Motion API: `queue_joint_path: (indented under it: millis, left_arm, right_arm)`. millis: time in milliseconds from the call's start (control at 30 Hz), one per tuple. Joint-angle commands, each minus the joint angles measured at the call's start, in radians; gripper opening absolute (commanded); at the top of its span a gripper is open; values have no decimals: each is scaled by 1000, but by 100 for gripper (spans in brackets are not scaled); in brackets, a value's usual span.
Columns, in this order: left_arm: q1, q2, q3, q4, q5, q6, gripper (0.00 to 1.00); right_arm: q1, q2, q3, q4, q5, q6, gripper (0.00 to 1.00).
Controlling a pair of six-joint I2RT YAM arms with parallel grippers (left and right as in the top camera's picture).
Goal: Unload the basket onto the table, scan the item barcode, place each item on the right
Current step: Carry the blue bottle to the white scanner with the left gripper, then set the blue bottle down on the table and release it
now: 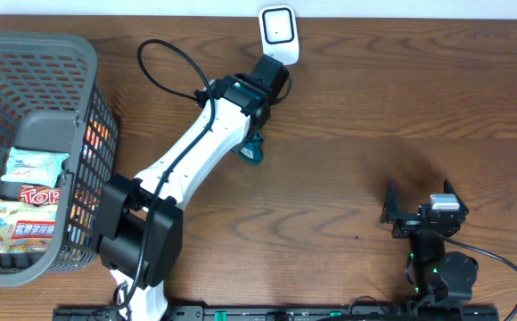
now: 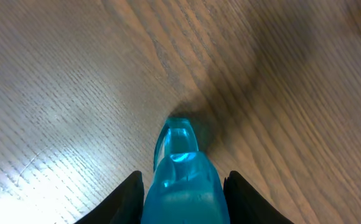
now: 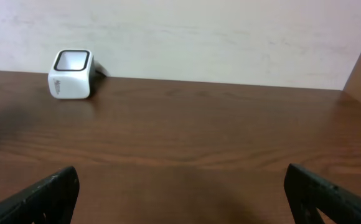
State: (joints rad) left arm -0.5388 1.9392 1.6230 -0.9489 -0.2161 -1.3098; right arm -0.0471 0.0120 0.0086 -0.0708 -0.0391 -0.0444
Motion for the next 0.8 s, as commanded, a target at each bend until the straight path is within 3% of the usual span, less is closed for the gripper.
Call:
queue_joint_path:
  millis: [0, 300, 367, 433, 767]
  left_arm:
    - [-2, 6, -31, -3, -2, -16, 42]
    - [-1, 5, -28, -11, -2, -7, 78]
    - [4, -2, -13, -10, -2, 35, 93]
    - [15, -22, 13, -11, -2, 98, 99]
    - [94, -258, 224, -69, 66, 388, 100]
  right_arm:
    - [10, -5, -3, -3, 7, 10, 99]
    - [10, -4, -3, -3, 8, 10, 99]
    - [10, -4, -3, -3, 8, 10, 99]
    - [10, -4, -3, -3, 8, 10, 99]
    - [10, -4, -3, -3, 7, 10, 99]
